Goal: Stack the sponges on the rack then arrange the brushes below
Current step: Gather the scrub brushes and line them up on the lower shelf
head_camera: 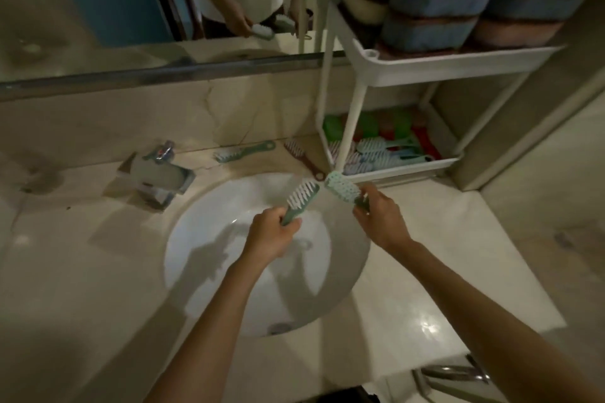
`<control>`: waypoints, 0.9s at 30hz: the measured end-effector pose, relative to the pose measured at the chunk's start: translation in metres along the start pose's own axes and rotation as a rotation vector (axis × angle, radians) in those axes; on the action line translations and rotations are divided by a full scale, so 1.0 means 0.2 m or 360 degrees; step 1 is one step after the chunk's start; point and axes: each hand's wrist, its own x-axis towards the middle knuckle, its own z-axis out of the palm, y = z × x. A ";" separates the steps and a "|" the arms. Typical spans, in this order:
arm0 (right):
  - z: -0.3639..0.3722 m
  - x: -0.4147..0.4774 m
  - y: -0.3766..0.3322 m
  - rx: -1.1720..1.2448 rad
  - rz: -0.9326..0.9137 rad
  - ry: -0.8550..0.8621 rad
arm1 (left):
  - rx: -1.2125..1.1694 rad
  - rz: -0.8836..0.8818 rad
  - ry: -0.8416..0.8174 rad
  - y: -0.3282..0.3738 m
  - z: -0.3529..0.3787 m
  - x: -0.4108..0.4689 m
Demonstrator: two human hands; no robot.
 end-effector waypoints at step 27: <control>-0.48 0.99 0.61 -0.0800 0.0262 -0.0451 | 0.0012 0.0019 0.0185 0.70 0.64 0.42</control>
